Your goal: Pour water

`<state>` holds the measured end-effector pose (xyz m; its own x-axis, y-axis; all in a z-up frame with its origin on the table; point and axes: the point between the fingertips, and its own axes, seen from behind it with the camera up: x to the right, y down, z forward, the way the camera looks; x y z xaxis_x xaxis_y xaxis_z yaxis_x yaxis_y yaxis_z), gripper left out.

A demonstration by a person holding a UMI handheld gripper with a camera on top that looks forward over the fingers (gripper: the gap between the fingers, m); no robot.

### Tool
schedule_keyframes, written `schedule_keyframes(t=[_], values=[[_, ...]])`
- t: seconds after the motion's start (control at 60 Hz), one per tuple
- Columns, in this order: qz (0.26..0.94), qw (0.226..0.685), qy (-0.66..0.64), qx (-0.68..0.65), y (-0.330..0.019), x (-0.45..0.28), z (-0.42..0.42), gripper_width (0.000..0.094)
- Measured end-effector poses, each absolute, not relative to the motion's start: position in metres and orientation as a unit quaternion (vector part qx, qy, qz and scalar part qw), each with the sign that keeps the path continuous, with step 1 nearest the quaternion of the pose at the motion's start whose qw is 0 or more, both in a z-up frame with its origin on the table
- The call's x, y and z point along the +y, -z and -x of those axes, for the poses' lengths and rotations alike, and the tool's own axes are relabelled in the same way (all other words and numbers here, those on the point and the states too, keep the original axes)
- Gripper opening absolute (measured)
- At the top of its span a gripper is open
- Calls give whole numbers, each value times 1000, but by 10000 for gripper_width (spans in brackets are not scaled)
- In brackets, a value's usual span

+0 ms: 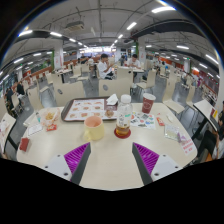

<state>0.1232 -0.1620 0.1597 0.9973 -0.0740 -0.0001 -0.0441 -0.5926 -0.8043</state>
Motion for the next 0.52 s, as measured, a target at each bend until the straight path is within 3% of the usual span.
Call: schedule_keyframes(t=[0.3, 0.517], values=[[890, 455, 29, 28, -193, -217, -96, 843], [891, 452, 29, 24, -198, -222, -89, 845]])
